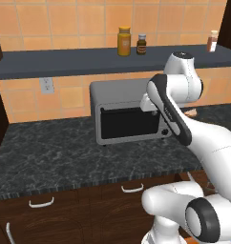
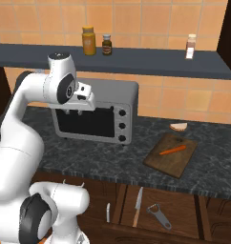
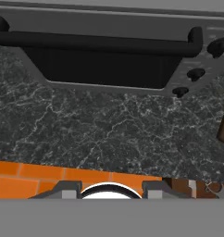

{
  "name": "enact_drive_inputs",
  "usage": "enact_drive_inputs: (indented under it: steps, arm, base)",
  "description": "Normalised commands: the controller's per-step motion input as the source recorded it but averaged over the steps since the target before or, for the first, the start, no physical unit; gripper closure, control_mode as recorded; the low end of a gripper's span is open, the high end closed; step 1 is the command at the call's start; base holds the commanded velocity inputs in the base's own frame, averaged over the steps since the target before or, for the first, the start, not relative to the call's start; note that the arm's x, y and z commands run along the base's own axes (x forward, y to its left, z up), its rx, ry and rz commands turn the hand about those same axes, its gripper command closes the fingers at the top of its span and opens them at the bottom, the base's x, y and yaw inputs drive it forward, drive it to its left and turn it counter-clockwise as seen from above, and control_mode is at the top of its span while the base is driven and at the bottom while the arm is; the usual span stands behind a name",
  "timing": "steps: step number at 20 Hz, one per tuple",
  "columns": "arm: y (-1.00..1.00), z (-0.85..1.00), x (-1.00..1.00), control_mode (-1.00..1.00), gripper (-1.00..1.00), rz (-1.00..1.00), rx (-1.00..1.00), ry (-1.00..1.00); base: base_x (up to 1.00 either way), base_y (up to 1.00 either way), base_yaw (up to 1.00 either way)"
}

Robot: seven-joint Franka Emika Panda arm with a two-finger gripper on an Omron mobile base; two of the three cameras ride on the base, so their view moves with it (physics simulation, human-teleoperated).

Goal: Place the appropriate cutting tool for cutting the carrot skin on the cutting board.

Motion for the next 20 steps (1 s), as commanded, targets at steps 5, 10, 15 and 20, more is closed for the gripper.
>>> enact_drive_inputs:
  steps: [5, 10, 15, 20]
  arm:
    - [-0.25, -0.08, -0.09, -1.00, -1.00, -0.01, 0.02, -0.03]
    - [-0.99, -0.44, -0.02, -1.00, -1.00, -0.03, 0.05, 0.07]
    - [-0.80, -0.32, 0.04, -1.00, -1.00, 0.00, 0.00, 0.09]
    - [-0.60, -0.07, 0.05, -1.00, -1.00, 0.02, 0.00, 0.00]
  base:
    - [0.00, 0.00, 0.00]
    - [0.00, 0.00, 0.00]
    - [0.00, 0.00, 0.00]
    - [0.00, 0.00, 0.00]
